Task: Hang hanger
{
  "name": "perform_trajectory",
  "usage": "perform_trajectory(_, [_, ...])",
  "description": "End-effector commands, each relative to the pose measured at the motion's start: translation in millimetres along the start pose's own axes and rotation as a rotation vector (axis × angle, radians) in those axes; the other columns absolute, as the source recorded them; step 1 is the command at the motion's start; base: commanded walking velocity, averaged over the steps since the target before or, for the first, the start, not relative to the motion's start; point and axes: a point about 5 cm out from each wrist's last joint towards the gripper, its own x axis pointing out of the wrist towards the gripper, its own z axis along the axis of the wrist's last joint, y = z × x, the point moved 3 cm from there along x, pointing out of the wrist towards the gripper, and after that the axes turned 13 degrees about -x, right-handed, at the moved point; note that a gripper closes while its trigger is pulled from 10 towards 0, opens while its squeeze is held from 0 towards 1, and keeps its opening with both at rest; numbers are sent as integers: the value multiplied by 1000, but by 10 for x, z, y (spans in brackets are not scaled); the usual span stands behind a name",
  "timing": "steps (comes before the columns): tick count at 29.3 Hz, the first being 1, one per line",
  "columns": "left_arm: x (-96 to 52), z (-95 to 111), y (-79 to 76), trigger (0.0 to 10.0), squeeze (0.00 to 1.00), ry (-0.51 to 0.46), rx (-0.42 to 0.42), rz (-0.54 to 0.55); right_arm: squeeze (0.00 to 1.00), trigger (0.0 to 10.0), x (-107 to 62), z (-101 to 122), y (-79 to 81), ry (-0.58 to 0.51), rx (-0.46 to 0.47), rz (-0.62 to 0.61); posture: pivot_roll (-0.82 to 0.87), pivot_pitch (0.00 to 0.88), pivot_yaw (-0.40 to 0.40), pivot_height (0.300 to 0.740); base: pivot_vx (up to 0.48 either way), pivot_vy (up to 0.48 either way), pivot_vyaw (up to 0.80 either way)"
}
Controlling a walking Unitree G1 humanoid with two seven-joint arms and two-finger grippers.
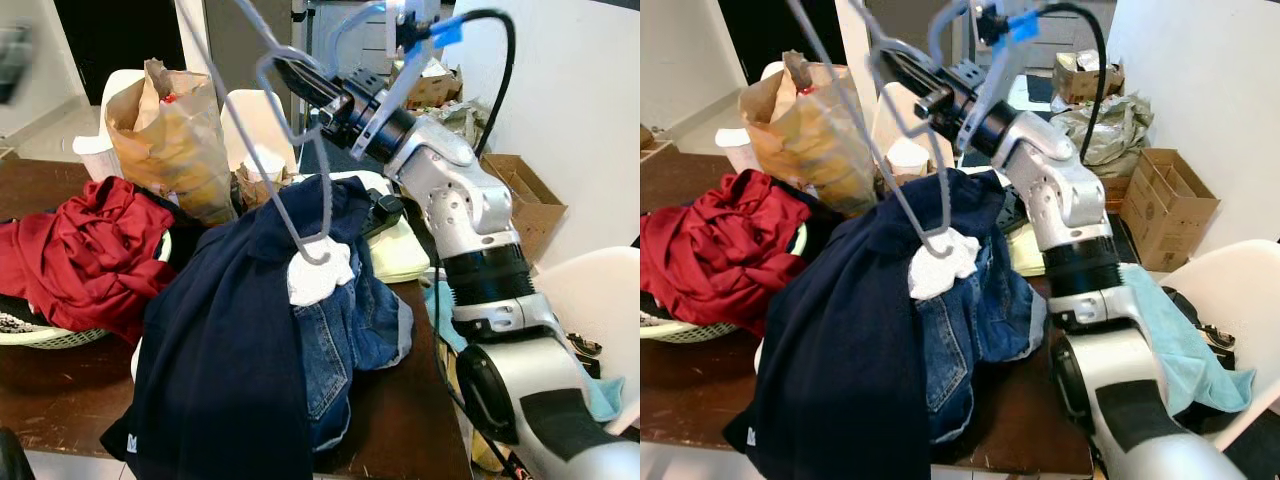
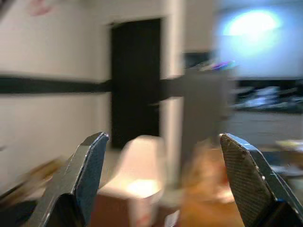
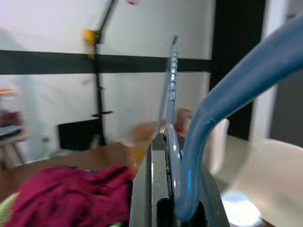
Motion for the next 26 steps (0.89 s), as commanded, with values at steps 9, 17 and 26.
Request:
perform_trajectory(9, [-319,-950,340,10000,0,265,26,86,0,10000,38,33,-29,10,-74,-39,38,0,-15,736,0,0,0])
perform_trajectory(17, [-277,-1422,118,10000,0,356,-98,-3,0,10000,74,0,148,-6,-77,18,13,0,-9,736,0,0,0])
perform_trajectory(26, [-511,-1886,258,10000,0,514,-77,99,0,10000,23,-31,110,23,-114,0,-18,0,3,736,0,0,0])
